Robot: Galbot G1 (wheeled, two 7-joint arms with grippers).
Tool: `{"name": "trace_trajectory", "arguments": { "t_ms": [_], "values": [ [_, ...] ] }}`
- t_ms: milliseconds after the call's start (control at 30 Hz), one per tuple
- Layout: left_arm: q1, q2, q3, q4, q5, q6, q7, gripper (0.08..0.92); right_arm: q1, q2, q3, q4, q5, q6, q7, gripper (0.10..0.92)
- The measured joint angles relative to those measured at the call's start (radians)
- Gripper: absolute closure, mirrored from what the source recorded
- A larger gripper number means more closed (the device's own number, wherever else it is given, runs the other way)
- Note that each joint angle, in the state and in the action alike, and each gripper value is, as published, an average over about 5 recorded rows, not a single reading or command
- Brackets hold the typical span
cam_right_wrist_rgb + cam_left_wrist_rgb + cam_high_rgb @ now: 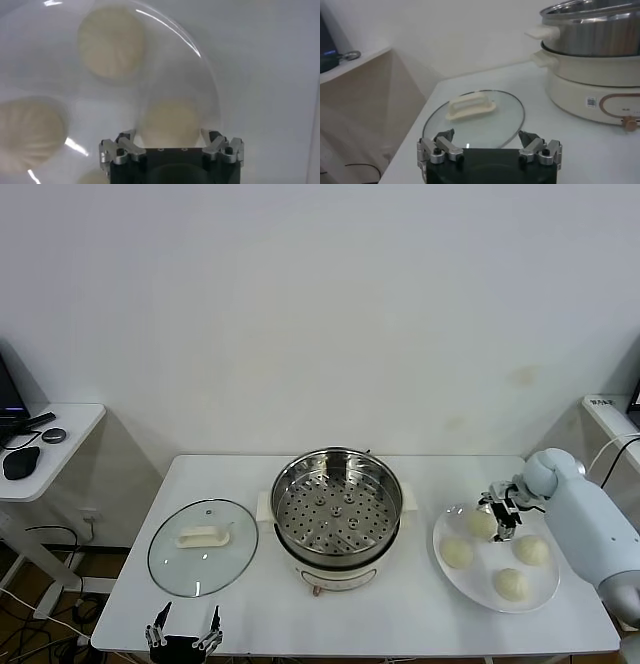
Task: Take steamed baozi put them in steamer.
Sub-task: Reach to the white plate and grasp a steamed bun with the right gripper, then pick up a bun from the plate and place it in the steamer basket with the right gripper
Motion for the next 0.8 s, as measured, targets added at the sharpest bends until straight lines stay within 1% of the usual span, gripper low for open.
{"name": "trace_trajectory", "arguments": {
  "t_ms": [67, 167, 367, 700, 800],
  "values": [
    [0.000, 0.000, 0.001, 0.000, 0.000, 0.000, -0.001, 0.177, 0.003, 0.000, -0.001, -0.003, 0.004, -0.002, 0.001, 0.369],
    [0.000, 0.000, 0.003, -0.001, 0.000, 0.000, -0.001, 0.177, 0.006, -0.001, -0.004, -0.007, 0.014, -0.005, 0.002, 0.405],
    [0.002, -0.002, 0.006, -0.005, 0.001, -0.001, -0.002, 0.177, 0.010, -0.001, -0.007, -0.009, 0.036, -0.009, 0.005, 0.440],
    [0.007, -0.001, 0.013, -0.011, 0.002, -0.003, -0.012, 0.177, 0.029, -0.010, -0.026, 0.003, 0.078, -0.011, -0.011, 0.476],
    [0.002, 0.001, 0.017, -0.014, 0.004, -0.003, -0.013, 0.177, 0.040, -0.018, -0.036, 0.011, 0.094, -0.014, -0.020, 0.537]
  ]
}}
